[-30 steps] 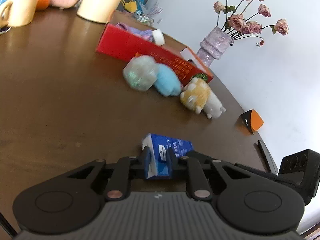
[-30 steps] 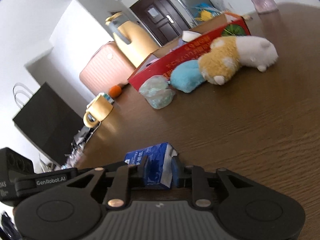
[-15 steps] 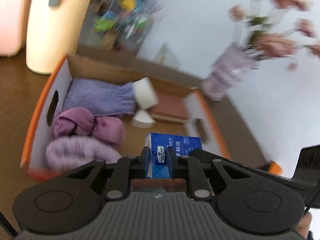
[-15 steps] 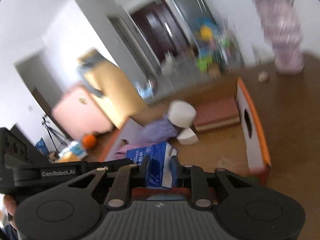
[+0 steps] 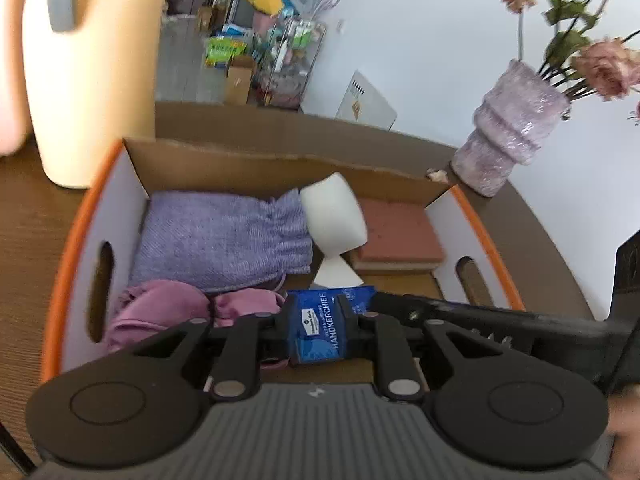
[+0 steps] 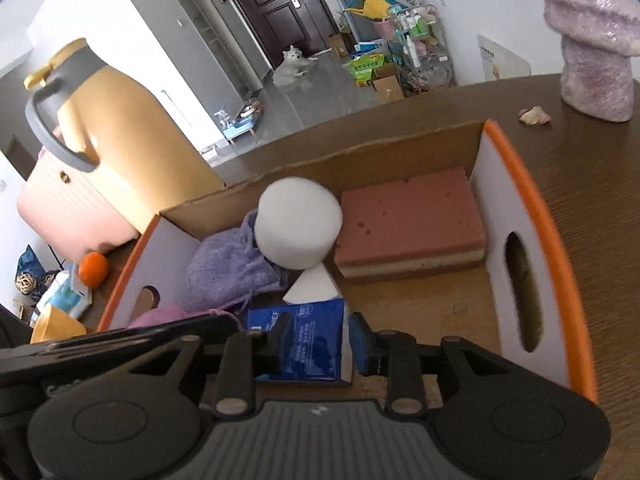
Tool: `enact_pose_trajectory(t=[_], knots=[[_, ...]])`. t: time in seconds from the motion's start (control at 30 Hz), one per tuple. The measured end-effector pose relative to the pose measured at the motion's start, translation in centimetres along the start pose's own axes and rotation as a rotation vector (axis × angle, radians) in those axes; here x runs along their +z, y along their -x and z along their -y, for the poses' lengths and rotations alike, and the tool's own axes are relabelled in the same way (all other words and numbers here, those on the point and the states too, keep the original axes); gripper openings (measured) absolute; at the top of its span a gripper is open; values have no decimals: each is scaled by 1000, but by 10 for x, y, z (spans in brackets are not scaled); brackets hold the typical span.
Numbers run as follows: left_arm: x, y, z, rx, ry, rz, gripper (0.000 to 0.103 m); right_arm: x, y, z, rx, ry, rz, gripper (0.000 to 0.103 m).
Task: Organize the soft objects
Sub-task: 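Withdraw the right gripper from the box back over the table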
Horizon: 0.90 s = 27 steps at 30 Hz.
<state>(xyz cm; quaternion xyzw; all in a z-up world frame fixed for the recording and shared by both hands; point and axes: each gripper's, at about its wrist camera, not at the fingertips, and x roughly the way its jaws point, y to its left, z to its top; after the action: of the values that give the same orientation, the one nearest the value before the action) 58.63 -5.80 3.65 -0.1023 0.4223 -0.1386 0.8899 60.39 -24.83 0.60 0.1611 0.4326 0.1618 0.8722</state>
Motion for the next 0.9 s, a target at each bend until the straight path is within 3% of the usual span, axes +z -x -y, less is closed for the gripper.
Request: enact_pose_trajectory(t=[0.13,0.2,0.27,0.33,0.4,0.43,0.47,0.53,0.6,0.7,0.9], knots=[[-4,43,6,18,-29,46,20,4,34,-4,-9,7,47,32],[-10,65,9,36,-46,66,22,2,56,-10,-14,38,74,36],[-19,90,10,64,-63,91,23,-3,85,-17,-27,77,112,48],[-32,117,10,117,-84,135,27,-11,115,-21,-25,106,149,50],[-48,143,11,175,-113,204,36,-20,143,-24,-26,140,181,56],[-60,158,11,214,-133,265,52,-28,159,-27,-35,167,205,64],[-71,169,12,249,-147,332,74,-35,172,-30,-50,192,234,75],[-98,192,11,306,-150,504,89,-57,193,-37,-90,259,320,85],[-117,205,12,353,-141,582,89,-84,205,-44,-134,342,450,90],[-136,221,12,333,-110,602,89,-121,216,-55,-198,448,595,91],[-171,242,23,346,-157,647,91,-155,231,-69,-208,462,627,92]])
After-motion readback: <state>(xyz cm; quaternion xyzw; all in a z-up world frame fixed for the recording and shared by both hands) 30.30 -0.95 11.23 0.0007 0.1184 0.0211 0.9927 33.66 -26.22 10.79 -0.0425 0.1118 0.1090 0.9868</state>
